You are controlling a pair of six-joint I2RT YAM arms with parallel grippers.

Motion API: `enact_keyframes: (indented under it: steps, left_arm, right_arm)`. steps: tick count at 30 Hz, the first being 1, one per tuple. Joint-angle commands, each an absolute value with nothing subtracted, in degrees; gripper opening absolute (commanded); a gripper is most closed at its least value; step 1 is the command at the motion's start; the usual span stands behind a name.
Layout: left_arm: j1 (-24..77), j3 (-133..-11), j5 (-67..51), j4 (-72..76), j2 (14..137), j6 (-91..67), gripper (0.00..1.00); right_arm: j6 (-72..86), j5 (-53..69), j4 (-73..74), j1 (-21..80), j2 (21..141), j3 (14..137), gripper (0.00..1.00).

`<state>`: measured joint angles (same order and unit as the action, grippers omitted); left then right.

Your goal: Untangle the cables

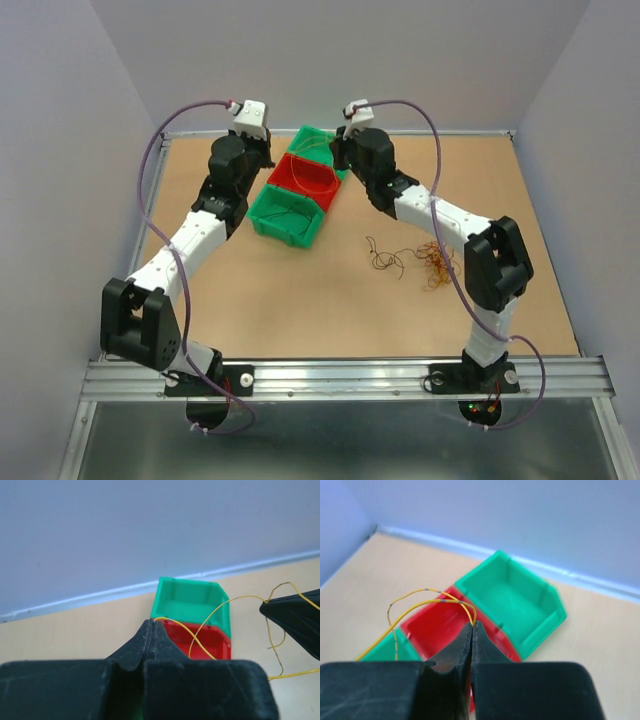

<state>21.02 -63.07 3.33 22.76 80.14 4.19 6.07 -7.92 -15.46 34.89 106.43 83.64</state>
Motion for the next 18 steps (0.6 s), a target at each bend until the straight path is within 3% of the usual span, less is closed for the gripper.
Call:
enact_keyframes:
  steps: [1, 5, 13, 18]
  left_arm:
    - [18.46, -69.60, 1.23, 28.64, 84.01, 2.55, 0.00]
    - [18.11, -76.09, -1.30, 30.06, 92.89, 3.69, 0.00]
    - [17.84, -78.84, -4.21, 29.00, 103.44, 3.43, 0.00]
    - [17.84, -83.12, -6.50, 25.69, 108.71, 1.76, 0.00]
  right_arm:
    - [5.72, -13.36, -16.61, 34.19, 111.78, 94.20, 0.00]
    - [4.32, -12.93, -19.85, 33.75, 117.41, 99.66, 0.00]
    - [2.72, -5.37, -27.33, 33.84, 125.85, 95.28, 0.01]
    - [4.83, 3.23, -21.57, 33.84, 130.95, 97.81, 0.00]
